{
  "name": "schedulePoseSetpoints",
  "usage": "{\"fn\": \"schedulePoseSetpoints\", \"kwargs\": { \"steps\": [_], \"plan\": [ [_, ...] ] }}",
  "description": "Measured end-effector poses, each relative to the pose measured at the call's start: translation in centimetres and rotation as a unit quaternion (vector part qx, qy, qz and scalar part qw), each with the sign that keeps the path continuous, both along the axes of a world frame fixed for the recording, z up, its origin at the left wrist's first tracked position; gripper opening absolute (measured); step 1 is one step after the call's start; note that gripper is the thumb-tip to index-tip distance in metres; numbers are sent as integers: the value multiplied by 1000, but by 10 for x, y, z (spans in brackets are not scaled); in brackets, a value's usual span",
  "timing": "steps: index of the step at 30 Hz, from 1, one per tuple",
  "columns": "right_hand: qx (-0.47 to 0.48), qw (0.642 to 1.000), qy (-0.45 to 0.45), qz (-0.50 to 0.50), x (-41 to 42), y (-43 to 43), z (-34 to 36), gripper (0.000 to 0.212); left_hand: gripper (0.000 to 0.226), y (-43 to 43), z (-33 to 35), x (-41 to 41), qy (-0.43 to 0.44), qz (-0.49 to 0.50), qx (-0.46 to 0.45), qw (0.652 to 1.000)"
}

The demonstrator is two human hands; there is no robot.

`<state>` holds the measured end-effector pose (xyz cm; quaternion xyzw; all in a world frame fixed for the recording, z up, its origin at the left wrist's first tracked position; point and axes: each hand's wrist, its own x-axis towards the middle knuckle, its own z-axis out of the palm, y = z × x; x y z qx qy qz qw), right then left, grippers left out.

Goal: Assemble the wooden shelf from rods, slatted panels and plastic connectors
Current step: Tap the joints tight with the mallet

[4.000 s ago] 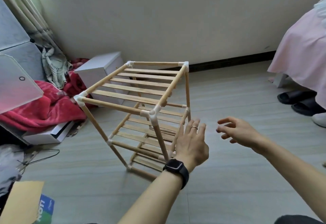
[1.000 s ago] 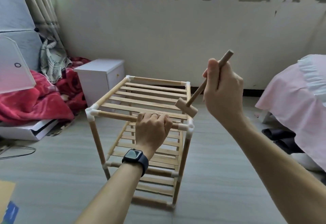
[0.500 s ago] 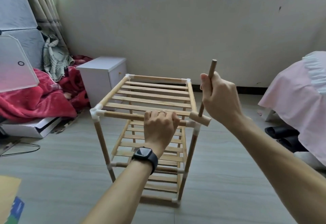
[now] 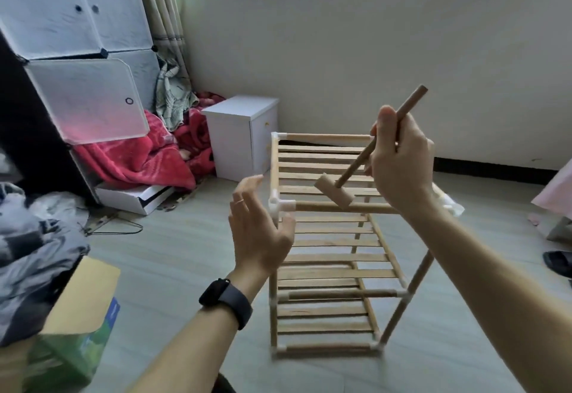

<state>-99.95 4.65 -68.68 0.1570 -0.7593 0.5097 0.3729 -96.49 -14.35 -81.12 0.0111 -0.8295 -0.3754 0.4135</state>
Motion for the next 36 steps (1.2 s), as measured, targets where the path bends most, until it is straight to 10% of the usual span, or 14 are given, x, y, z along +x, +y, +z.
{"fn": "schedulePoseSetpoints", "kwargs": {
  "steps": [7, 13, 18, 22, 26, 31, 36],
  "plan": [
    [156, 984, -16, 83, -2, -94, 17, 38, 17, -40, -46, 5, -314, -166, 29, 934],
    [100, 989, 105, 35, -12, -108, 36, 41, 29, -42, -49, 1, -317, -168, 20, 933],
    [265, 962, 46, 54, -10, -115, 16, 41, 33, -42, -48, 1, -315, -176, 26, 932],
    [122, 985, 122, 14, -18, -107, 28, 43, 35, -42, -48, 1, -321, -176, 27, 930],
    [251, 965, 56, 57, -7, -111, 4, 37, 35, -41, -48, 1, -317, -175, 24, 932],
    [104, 988, 115, 1, -17, -104, 16, 41, 34, -41, -49, 0, -318, -166, 6, 933],
    [222, 970, 86, 48, -15, -108, 13, 39, 35, -38, -48, 0, -319, -159, 8, 934]
  ]
}}
